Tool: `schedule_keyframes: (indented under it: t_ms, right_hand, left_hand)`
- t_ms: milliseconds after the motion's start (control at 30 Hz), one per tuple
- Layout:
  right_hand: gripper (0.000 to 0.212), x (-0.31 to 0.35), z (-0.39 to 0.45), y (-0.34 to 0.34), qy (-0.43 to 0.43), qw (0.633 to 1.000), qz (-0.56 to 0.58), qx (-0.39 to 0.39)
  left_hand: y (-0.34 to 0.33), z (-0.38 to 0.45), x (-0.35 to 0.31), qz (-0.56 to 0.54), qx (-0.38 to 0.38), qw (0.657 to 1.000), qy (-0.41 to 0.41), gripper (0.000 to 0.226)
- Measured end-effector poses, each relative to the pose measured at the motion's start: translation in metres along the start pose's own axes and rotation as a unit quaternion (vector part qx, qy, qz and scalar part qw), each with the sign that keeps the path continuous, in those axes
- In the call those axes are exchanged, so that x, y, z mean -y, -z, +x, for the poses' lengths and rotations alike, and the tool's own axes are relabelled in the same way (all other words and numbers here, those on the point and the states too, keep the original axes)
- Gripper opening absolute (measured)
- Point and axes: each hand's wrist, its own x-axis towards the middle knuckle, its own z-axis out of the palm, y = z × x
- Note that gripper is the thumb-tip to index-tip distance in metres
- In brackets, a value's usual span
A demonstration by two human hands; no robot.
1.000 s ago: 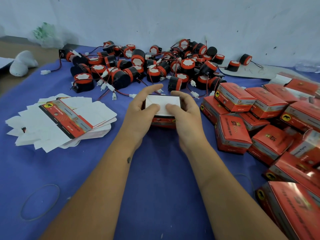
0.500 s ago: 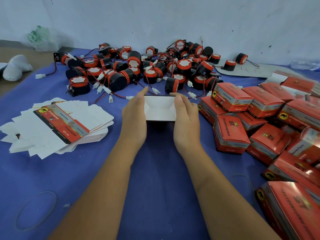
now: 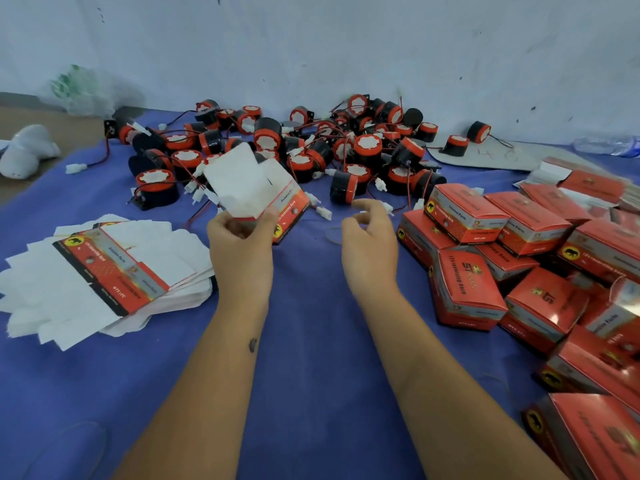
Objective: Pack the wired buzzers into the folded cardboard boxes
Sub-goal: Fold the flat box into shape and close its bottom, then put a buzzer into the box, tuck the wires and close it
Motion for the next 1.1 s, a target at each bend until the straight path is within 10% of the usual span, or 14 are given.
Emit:
schedule_keyframes:
  t_ms: [400,667,867,1100]
  right_hand:
    - [0.071,-0.02,0.115,-0.039,0.034,0.961,-0.272,0.032]
    - [0.06,-0.017,0.061,-0.034,0.14,0.979,-0.128,-0.077]
    - [0.063,0.002,-0.004,-0.018,0.325,0.926,-0.094,-0.167]
    - [0.054,0.006,-0.041,-0.01,0.408,0.895,-0.163,-0.081]
  left_hand:
    - [-0.006,0.01,0.012,0.005,0.008,1.0,0.009,0.044]
    - [-0.002,0.009,0.008,0.015,-0.017,1.0,-0.006,0.042]
    - [0.009,-0.004,0.001,0.069,0.085,0.992,-0.063,0.05]
    - [0.021,-0.006,0.0,0.101,0.208,0.971,-0.063,0.05]
